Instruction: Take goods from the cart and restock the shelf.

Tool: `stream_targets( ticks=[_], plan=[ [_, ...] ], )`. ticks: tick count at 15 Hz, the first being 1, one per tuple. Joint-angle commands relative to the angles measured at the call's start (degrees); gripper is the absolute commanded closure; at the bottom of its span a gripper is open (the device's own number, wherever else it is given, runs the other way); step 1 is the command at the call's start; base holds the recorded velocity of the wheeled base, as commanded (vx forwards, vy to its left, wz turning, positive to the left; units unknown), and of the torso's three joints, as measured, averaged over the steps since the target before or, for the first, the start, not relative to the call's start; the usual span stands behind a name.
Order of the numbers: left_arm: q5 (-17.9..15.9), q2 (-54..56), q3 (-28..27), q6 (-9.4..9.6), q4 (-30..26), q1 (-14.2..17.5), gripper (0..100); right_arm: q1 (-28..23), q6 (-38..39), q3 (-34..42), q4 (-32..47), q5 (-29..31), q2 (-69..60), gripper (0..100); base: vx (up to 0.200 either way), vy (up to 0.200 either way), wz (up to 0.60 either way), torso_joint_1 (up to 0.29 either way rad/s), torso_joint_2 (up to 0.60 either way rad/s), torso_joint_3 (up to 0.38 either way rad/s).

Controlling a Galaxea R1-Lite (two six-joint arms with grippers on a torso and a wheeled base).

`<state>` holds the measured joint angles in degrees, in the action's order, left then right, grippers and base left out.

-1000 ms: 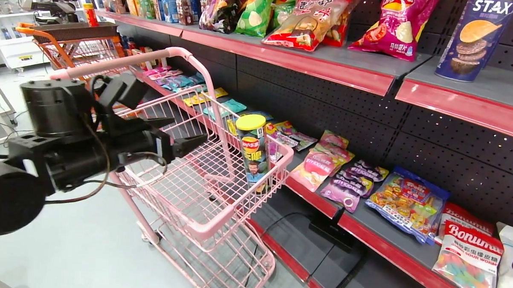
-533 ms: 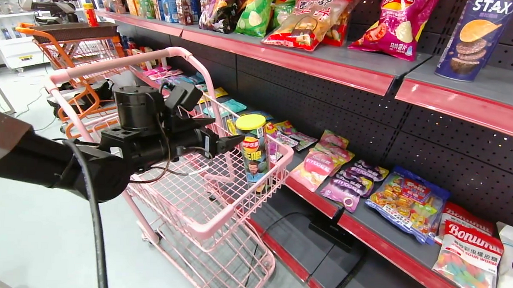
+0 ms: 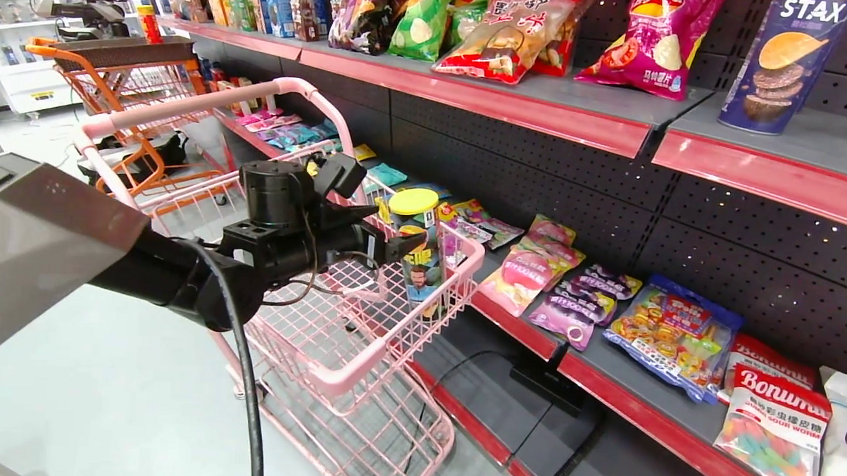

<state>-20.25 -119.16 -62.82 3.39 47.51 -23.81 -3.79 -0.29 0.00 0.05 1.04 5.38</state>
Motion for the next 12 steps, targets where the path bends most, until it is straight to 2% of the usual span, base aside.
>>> stream_targets(
  ticks=[1,6,11,12],
  plan=[
    [-0.14,-2.04,-0.90,-0.22,0.04,-1.59,0,0.01,-0.06,0.00,0.04,0.02,-0.01,0,0.000,0.000,0.00,0.000,0.00,0.000],
    [0.39,-5.47,-5.47,-0.22,-0.66,-2.21,0,0.01,0.03,0.00,0.04,0.02,-0.01,0,0.000,0.000,0.00,0.000,0.00,0.000],
    [0.74,-7.22,-6.70,-0.22,-1.01,-2.82,0,0.01,0.03,0.00,-0.05,0.02,-0.01,0,0.000,0.000,0.00,0.000,0.00,0.000],
    [0.74,-7.31,-6.79,-0.22,-1.01,-2.82,100,0.01,0.03,0.00,-0.05,0.02,-0.01,0,0.000,0.000,0.00,0.000,0.00,0.000]
  ],
)
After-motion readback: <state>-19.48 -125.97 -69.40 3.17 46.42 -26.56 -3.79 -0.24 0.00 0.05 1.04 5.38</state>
